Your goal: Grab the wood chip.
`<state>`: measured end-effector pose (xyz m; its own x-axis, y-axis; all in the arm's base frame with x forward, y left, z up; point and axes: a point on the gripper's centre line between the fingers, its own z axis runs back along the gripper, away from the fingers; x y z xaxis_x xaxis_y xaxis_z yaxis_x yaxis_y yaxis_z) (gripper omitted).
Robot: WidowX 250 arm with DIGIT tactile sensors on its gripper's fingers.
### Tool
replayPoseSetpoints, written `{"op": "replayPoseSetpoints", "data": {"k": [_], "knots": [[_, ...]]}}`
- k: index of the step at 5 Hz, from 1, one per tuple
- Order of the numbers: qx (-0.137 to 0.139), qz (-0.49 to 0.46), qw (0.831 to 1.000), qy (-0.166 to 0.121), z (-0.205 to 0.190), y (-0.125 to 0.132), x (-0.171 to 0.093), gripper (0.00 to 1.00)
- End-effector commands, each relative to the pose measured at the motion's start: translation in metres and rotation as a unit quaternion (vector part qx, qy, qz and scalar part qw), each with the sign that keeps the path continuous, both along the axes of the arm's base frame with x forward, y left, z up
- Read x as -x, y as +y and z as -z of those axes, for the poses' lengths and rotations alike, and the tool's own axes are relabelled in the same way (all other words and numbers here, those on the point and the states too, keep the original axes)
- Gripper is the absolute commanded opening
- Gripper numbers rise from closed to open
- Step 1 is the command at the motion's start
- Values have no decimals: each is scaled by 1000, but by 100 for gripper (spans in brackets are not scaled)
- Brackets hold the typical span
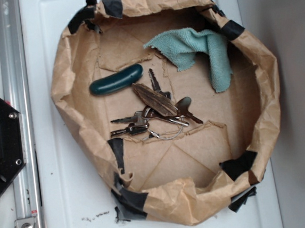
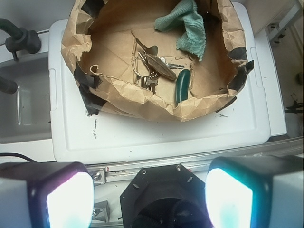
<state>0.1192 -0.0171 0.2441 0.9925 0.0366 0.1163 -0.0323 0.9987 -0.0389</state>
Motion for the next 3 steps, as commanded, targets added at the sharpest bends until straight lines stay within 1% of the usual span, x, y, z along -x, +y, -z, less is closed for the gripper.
{"op": "replayPoseSetpoints", "data": {"k": [1,2,3], "knots": [[0,0,1000,0,0,0,0,100],[-1,35,999,15,17,30,-42,100],[-5,88,996,20,28,39,-86,100]]}}
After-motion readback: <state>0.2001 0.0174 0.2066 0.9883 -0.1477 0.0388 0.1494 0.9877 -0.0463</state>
